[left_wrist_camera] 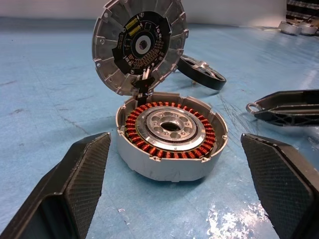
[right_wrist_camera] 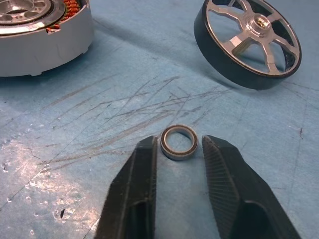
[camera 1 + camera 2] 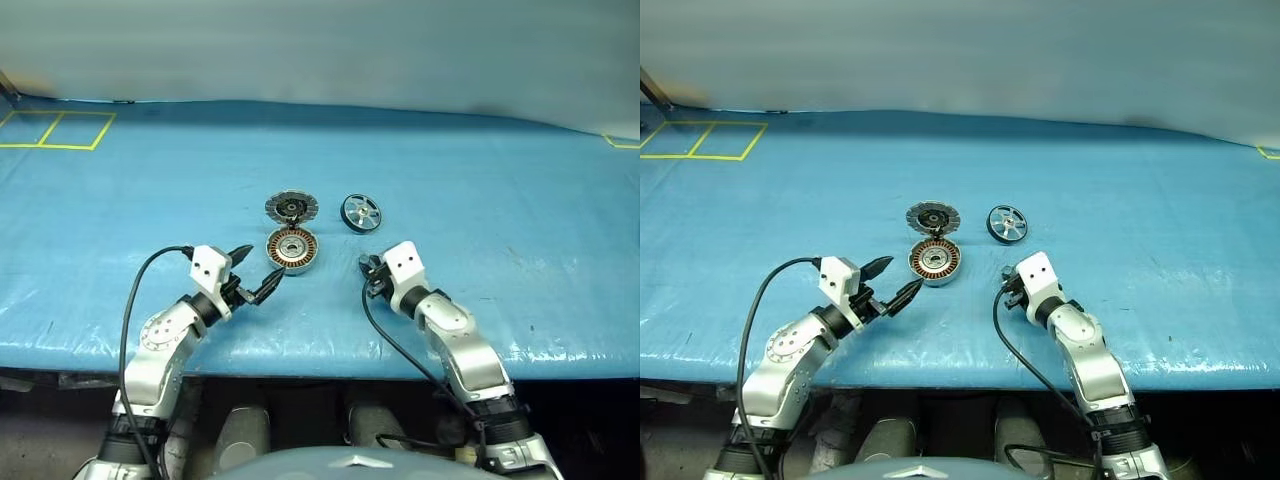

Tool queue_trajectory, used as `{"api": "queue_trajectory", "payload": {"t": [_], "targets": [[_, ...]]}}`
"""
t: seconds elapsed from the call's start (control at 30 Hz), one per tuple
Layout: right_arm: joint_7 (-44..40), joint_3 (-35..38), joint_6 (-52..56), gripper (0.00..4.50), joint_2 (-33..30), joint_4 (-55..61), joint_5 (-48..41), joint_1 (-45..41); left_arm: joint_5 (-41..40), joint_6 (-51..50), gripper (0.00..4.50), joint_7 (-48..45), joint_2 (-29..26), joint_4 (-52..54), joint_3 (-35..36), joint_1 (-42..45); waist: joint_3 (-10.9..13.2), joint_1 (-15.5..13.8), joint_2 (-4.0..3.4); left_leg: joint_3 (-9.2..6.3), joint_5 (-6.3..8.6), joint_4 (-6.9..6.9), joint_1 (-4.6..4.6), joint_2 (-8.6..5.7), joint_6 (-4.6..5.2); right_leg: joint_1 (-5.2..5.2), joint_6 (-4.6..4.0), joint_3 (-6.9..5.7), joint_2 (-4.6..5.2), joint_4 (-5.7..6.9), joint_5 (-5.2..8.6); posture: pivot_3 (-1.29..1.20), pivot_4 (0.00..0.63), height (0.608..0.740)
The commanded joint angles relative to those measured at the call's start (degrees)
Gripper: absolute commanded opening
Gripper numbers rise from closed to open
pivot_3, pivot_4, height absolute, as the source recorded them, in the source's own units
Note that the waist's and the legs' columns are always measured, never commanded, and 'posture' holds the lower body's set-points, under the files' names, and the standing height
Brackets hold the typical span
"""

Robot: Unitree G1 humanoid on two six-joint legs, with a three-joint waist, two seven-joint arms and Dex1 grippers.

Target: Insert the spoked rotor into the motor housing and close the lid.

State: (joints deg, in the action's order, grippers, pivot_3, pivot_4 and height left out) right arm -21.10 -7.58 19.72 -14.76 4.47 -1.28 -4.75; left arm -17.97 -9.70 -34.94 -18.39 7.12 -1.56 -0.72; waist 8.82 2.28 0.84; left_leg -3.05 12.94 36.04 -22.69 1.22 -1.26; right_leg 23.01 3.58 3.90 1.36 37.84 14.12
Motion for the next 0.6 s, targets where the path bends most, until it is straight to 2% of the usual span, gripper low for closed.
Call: {"api": "queue_trajectory", "payload": {"t": [0.03, 0.13, 0.27, 0.4, 0.6], "targets": [[1.97, 0.45, -1.15, 2.48, 0.96, 0.52, 0.67, -0.39, 0.1, 0.74, 4.5, -0.64, -0.28, 0.48, 0.08, 0.76, 0.0, -0.07, 0.01, -0.01, 0.0, 0.0, -0.02, 0.0, 0.0, 0.0, -0.01, 0.0, 0.0, 0.0, -0.01, 0.0, 0.15, 0.74], [1.33, 0.65, -0.06, 3.43, 1.08, 1.82, -0.2, -0.57, -0.19, 0.69, 4.5, -0.98, -0.71, 0.53, 0.53, 0.75, 0.0, -0.17, 0.0, -0.02, 0.0, 0.0, -0.02, 0.0, 0.0, 0.0, -0.05, -0.01, 0.01, 0.0, -0.03, 0.0, 0.15, 0.74], [-3.66, -0.57, -0.92, 3.43, -1.02, 8.98, -2.36, -0.99, -0.57, 0.52, 4.5, -1.0, -1.45, 0.86, 1.51, -0.1, 0.02, -0.05, -0.03, -0.02, 0.0, 0.0, -0.02, 0.0, 0.0, 0.0, 0.0, 0.0, 0.01, 0.0, 0.0, 0.0, 0.15, 0.74], [-10.11, -6.7, -0.26, 3.43, -4.17, 14.36, -1.49, -4.98, -0.53, 0.42, 4.5, -0.95, -1.53, 1.02, 1.62, -0.6, 0.02, 0.07, -0.02, -0.03, 0.0, 0.0, 0.0, 0.01, 0.0, 0.0, 0.12, -0.02, 0.0, 0.0, 0.07, 0.0, 0.15, 0.74], [-19.38, -18.25, -1.18, 3.43, -7.78, 7.36, 4.16, -15.27, -0.72, 0.43, 4.5, -0.9, -1.54, 0.76, 1.92, -0.85, 0.02, -0.2, -0.01, -0.07, 0.0, 0.02, 0.02, 0.02, 0.0, -0.04, 0.1, -0.06, -0.01, -0.02, 0.06, 0.0, 0.15, 0.74]]}}
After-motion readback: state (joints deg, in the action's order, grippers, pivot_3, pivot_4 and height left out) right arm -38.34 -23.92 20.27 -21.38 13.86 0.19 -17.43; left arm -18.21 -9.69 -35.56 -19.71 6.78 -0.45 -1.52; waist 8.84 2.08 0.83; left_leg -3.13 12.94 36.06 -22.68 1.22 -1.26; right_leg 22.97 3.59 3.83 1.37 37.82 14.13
